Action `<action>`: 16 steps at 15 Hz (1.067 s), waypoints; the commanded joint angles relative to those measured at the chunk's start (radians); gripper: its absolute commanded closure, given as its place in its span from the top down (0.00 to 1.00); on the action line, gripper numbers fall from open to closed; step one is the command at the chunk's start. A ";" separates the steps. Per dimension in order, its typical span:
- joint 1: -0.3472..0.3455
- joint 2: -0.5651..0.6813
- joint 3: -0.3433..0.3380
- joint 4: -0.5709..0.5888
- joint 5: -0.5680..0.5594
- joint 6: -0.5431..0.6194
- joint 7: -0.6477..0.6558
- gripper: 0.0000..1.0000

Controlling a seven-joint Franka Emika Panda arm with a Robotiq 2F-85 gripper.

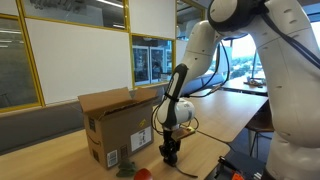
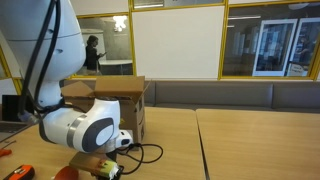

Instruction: Put the rope, the measuring tape at the right, the turnip plushie and the measuring tape in the box respectively

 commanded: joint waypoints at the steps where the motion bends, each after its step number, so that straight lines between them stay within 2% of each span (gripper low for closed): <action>1: 0.022 -0.082 -0.021 -0.023 -0.015 -0.001 0.033 0.21; 6: 0.063 -0.258 -0.069 -0.080 -0.066 -0.010 0.104 0.21; 8: 0.089 -0.367 -0.098 -0.109 -0.131 -0.026 0.167 0.21; 10: 0.107 -0.473 -0.114 -0.129 -0.248 -0.040 0.262 0.21; 11: 0.106 -0.526 -0.108 -0.136 -0.332 -0.048 0.331 0.21; 13: 0.082 -0.634 -0.053 -0.141 -0.421 -0.095 0.411 0.21; 16: 0.069 -0.746 0.047 -0.109 -0.473 -0.188 0.490 0.21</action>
